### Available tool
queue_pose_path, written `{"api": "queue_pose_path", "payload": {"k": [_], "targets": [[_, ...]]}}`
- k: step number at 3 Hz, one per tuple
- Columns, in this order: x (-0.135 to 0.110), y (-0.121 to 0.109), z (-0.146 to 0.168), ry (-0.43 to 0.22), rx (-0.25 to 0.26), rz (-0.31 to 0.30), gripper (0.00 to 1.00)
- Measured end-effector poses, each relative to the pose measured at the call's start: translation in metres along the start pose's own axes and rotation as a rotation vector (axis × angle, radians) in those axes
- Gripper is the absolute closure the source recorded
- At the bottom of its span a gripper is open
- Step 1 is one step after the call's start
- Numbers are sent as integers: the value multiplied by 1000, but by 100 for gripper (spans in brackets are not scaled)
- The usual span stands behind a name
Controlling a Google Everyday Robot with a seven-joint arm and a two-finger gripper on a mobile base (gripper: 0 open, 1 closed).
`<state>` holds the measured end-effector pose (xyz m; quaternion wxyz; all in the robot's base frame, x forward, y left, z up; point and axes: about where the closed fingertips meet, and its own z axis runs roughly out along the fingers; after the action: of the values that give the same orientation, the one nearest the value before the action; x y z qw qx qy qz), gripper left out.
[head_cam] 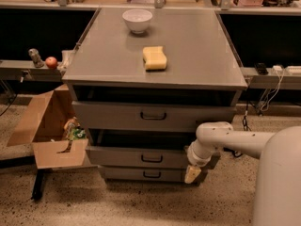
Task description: Open middle drawer
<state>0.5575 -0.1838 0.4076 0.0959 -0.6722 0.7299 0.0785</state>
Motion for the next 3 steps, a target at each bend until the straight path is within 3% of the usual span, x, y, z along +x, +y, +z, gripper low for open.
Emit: {"api": "queue_pose_path", "payload": {"k": [1,2,3], "targets": [[-3,4,-1,-12,-10,9,55],[-3,2,-3,-12,-10,9,78],[-10,21,-6,-49,-37,2,99]]}}
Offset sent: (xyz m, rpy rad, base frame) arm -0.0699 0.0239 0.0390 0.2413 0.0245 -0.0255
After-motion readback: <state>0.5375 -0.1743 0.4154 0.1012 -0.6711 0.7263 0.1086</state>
